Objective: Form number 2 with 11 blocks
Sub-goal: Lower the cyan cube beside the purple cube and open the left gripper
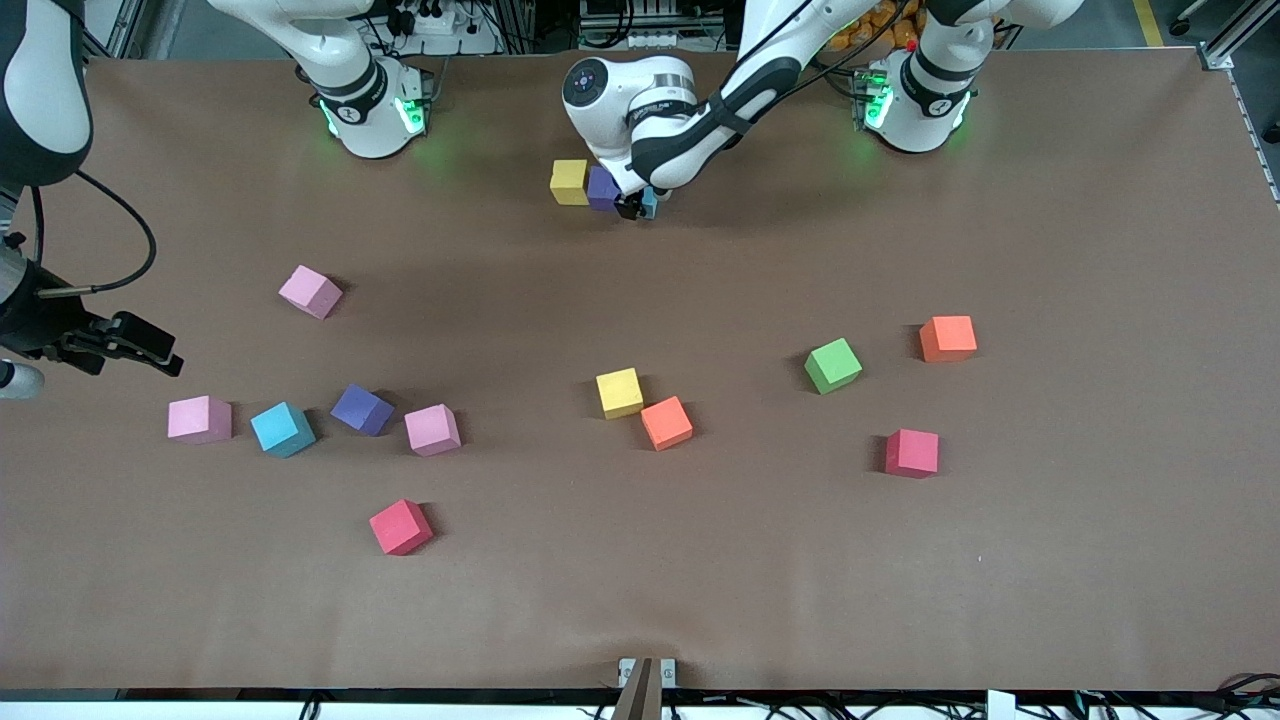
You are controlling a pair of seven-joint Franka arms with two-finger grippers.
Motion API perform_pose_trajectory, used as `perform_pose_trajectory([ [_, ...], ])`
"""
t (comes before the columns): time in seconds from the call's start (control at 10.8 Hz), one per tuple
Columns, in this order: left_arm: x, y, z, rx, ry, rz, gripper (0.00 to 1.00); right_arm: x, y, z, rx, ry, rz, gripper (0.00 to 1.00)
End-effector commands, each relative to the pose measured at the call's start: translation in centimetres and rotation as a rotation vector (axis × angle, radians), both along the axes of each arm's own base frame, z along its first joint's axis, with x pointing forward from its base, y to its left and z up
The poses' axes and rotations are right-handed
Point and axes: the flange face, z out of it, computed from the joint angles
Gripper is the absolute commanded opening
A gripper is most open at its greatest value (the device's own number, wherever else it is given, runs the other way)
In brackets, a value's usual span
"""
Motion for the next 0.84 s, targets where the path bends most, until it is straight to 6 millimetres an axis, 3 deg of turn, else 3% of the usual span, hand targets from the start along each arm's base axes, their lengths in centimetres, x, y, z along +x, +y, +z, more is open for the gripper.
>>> perform_pose_trajectory([
  [0.0,0.2,-0.5,0.2,0.009,-0.038,0.026,1.0,-0.1,0.2,0.1,0.013,-0.008,0.01,1.0],
  [0.74,2.0,-0.3,1.5,0.013,-0.045,0.07,1.0,0.1,0.6,-0.2,0.013,-0.007,0.014,1.0],
])
